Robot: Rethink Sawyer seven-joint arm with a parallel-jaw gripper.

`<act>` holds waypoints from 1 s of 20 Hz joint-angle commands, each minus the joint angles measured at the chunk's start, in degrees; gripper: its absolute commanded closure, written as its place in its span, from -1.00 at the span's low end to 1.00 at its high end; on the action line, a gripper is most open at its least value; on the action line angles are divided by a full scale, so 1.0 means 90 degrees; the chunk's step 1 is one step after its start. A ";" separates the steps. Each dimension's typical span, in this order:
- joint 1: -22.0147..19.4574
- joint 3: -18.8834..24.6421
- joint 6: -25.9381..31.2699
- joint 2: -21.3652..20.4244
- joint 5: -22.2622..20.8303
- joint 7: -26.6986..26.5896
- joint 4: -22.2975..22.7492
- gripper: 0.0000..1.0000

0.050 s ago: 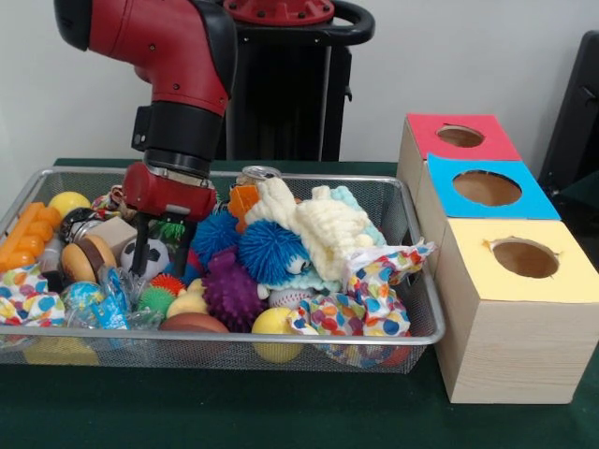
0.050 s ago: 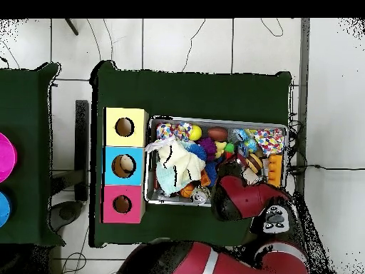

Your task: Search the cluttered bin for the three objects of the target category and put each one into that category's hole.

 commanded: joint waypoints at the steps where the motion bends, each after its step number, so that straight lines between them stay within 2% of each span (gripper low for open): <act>1: 0.0084 0.0391 -0.0552 0.0363 0.0386 0.1220 0.0228 -1.00; 5: 0.0075 0.0448 -0.0539 0.0383 0.0407 0.1260 0.0270 -1.00; 9: -0.0044 0.0703 -0.0308 0.0352 0.0344 0.1424 0.0397 -1.00; 20: -0.0146 0.0807 -0.0705 0.0408 0.0392 0.1532 0.0527 -1.00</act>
